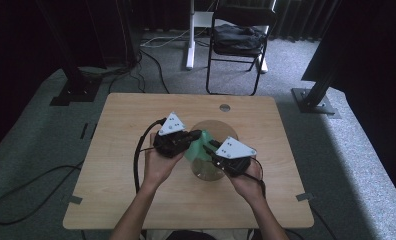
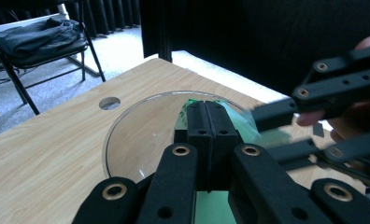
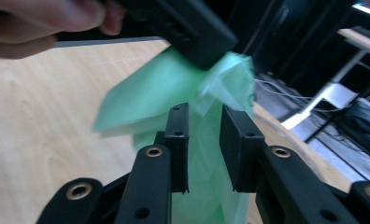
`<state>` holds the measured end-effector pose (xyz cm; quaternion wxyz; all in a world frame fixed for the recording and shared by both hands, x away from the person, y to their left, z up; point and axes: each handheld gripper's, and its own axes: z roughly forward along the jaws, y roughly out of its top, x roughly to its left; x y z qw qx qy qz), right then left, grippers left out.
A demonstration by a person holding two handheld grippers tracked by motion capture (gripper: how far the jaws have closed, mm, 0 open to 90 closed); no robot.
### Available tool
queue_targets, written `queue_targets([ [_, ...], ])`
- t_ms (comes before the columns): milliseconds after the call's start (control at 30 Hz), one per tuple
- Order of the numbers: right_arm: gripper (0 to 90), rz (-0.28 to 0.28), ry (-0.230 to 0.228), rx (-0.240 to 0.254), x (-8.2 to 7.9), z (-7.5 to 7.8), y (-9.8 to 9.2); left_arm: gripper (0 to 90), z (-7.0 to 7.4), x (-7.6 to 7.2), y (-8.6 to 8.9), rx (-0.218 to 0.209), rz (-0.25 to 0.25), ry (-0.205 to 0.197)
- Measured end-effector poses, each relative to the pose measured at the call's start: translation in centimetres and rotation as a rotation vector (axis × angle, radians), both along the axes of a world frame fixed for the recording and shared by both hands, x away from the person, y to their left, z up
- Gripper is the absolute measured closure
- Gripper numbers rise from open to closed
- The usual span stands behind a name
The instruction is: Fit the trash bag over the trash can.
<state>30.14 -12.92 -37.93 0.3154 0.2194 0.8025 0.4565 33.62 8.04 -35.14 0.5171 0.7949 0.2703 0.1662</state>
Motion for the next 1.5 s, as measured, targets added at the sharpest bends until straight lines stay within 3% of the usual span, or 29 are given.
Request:
queue_targets([
  [233, 90.0, -0.007, 0.004, -0.007, 0.5, -0.1, 0.1, 90.0, 0.1, -0.1, 0.0, -0.001, -0.008, 0.0],
  [767, 90.0, 0.002, 0.015, -0.034, 0.3, -0.1, -0.5, 89.8, 0.1, 0.2, 0.3, -0.017, -0.02, 0.011],
  [1167, 90.0, -0.009, 0.025, -0.039, 0.2, -0.3, -1.1, 88.5, 0.1, 0.3, 1.1, -0.041, 0.006, 0.013],
  [1500, 90.0, -0.024, 0.042, -0.068, -0.2, -0.6, -2.4, 87.4, -0.5, 1.3, 2.6, -0.072, 0.066, 0.047],
])
